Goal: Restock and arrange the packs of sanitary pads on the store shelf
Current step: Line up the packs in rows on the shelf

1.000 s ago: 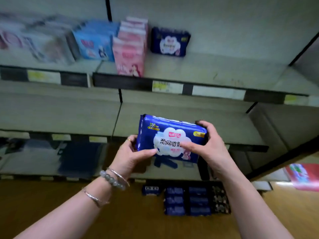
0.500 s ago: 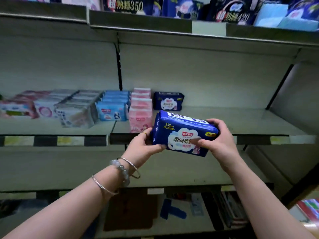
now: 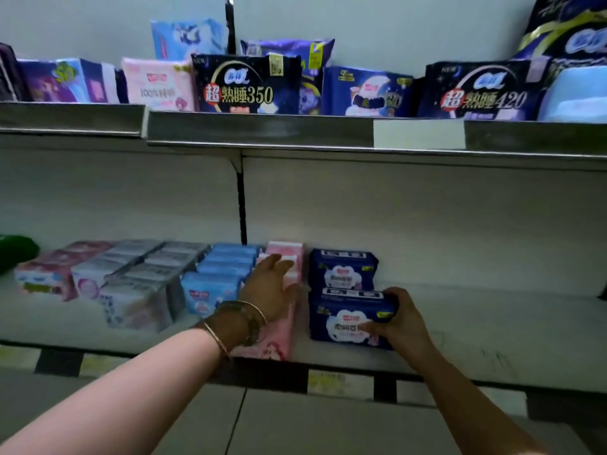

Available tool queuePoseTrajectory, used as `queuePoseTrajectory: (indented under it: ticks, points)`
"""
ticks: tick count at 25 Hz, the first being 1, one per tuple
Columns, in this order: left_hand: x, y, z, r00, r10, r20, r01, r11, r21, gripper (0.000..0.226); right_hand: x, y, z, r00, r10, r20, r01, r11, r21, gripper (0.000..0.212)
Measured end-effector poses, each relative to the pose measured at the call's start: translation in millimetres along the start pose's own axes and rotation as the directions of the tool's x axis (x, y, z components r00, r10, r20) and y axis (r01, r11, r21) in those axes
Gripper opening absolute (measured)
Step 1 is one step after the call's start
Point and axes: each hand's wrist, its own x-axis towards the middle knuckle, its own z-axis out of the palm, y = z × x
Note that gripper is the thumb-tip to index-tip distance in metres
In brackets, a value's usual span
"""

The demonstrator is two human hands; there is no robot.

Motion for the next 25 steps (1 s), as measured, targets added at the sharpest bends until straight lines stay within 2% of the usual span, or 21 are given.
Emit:
queuePoseTrajectory:
  ticks: [3,7,14,18,21,23,25]
  points:
    - [28.0,-13.9,16.7,0.984,-0.120,0.133,0.078,0.955,0.286,0.056,35.6,14.2,14.8,0.998,-0.025,0.053,0.025,1.000,-0.006,0.073]
    - [32.7,-15.9,32.1,0.966,-0.163,0.201,0.056,0.890,0.452,0.055,76.1,23.0,24.3,0.996,-0.035,0.082,0.037,0.999,-0.019,0.078]
    - [31.3,-14.3,31.9,0.972,-0.152,0.180,0.050,0.879,0.474,0.058,104.3,27.9,28.7,0.994,-0.080,0.070,0.089,0.986,-0.142,0.078]
    - [29.2,-12.1,27.2,0.975,-0.078,0.209,-0.051,0.833,0.550,0.049,104.1,23.3,29.9,0.994,-0.063,0.084,0.080,0.973,-0.218,0.078]
    - [30.3,-9.2,25.9,0.979,-0.107,0.176,0.010,0.878,0.478,0.047,95.6,13.6,27.5,0.995,-0.003,0.098,0.028,0.968,-0.250,0.089]
    - [27.8,-12.2,25.1,0.996,-0.090,-0.001,0.087,0.959,0.269,0.042,81.7,2.5,23.0,0.997,-0.025,0.077,0.045,0.963,-0.267,0.089]
    - [19.6,-12.4,21.4,0.967,0.036,-0.253,-0.023,0.998,0.055,0.040,60.4,-12.7,14.7,0.997,-0.072,0.027,0.077,0.964,-0.253,0.081]
